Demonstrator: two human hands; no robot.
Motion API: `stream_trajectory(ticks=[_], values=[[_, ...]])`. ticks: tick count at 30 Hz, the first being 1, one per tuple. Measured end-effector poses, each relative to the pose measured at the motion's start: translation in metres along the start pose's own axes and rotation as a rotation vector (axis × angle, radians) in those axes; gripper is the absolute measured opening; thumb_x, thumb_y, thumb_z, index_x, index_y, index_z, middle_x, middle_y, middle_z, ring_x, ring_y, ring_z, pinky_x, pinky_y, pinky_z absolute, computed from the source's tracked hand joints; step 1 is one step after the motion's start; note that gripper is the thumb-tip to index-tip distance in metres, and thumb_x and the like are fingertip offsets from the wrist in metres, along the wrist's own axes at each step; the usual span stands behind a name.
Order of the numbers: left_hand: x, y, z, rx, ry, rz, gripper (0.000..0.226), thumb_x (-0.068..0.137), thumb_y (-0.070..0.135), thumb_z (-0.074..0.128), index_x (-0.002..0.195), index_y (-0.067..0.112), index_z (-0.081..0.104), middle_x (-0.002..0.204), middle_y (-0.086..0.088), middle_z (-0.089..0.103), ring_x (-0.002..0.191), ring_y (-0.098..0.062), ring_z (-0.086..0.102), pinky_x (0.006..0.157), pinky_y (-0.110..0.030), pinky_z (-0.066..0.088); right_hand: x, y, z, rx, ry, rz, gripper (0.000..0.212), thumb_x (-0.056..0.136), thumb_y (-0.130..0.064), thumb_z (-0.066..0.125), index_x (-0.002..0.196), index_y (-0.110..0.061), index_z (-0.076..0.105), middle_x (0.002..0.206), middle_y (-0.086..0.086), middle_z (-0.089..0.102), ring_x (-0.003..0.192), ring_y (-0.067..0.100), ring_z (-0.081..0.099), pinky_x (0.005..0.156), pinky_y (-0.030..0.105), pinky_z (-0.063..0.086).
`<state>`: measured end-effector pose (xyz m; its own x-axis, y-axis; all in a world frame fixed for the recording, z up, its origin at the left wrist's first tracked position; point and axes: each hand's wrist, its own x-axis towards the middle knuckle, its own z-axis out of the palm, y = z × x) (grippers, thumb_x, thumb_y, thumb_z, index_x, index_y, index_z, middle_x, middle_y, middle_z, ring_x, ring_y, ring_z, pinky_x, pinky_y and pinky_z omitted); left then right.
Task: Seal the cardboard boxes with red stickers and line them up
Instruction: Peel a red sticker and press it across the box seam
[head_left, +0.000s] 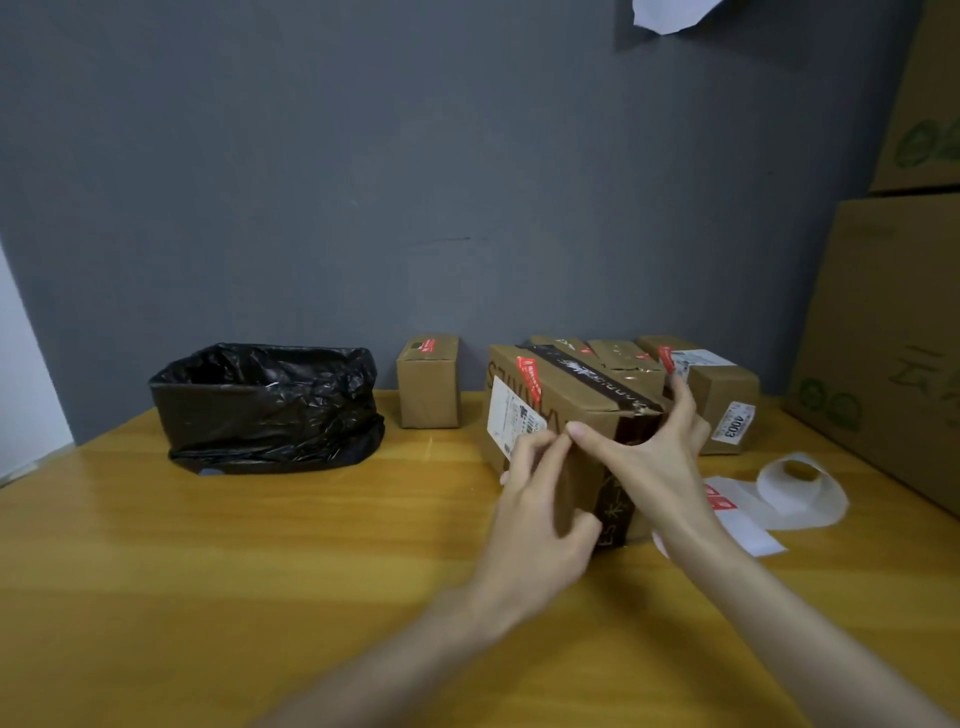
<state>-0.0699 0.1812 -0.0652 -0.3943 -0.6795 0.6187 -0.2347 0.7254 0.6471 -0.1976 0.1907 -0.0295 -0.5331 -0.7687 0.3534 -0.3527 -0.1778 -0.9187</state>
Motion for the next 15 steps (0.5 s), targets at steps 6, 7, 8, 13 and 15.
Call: stream_trajectory(ticks=[6,7,8,13,15], values=[[0.000,0.004,-0.003,-0.037,-0.046,0.082,0.058,0.075,0.027,0.041,0.131,0.014,0.048,0.125,0.005,0.043,0.119,0.002,0.039,0.102,-0.013,0.033,0.000,0.003,-0.017,-0.049,0.031,-0.049,0.101,0.066,-0.036,0.081,0.143,-0.034,0.016,0.144,0.000,0.019,0.135,0.022,0.028,0.100,0.027,0.027],[0.004,0.005,-0.006,-0.049,0.004,0.085,0.052,0.078,0.022,0.043,0.129,0.015,0.049,0.124,0.005,0.044,0.118,0.003,0.040,0.102,-0.015,0.034,-0.001,0.004,-0.020,-0.028,0.012,-0.062,0.100,0.066,-0.036,0.081,0.143,-0.036,0.017,0.146,-0.001,0.020,0.135,0.020,0.028,0.101,0.027,0.027],[0.009,0.005,-0.011,-0.053,0.082,0.073,0.047,0.080,0.016,0.044,0.128,0.017,0.048,0.124,0.005,0.043,0.116,0.005,0.040,0.102,-0.015,0.034,-0.003,0.005,-0.023,-0.009,-0.025,-0.075,0.102,0.064,-0.039,0.081,0.143,-0.038,0.016,0.147,-0.004,0.021,0.135,0.019,0.028,0.105,0.031,0.029],[0.049,-0.018,-0.048,-0.044,0.447,-0.195,0.045,0.093,0.018,0.048,0.137,0.019,0.037,0.141,0.004,0.027,0.129,-0.006,0.032,0.110,-0.027,0.026,-0.014,0.001,-0.034,-0.036,-0.231,-0.073,0.116,0.042,-0.066,0.071,0.140,-0.049,0.011,0.149,-0.010,0.024,0.134,0.019,0.034,0.103,0.052,0.040],[0.061,-0.033,-0.059,-0.089,0.465,-0.350,0.048,0.094,0.032,0.048,0.139,0.020,0.036,0.144,0.001,0.029,0.132,-0.015,0.032,0.112,-0.037,0.027,-0.019,0.000,-0.034,-0.026,-0.245,-0.076,0.117,0.044,-0.067,0.075,0.141,-0.047,0.012,0.149,-0.010,0.024,0.135,0.017,0.032,0.106,0.048,0.037]])
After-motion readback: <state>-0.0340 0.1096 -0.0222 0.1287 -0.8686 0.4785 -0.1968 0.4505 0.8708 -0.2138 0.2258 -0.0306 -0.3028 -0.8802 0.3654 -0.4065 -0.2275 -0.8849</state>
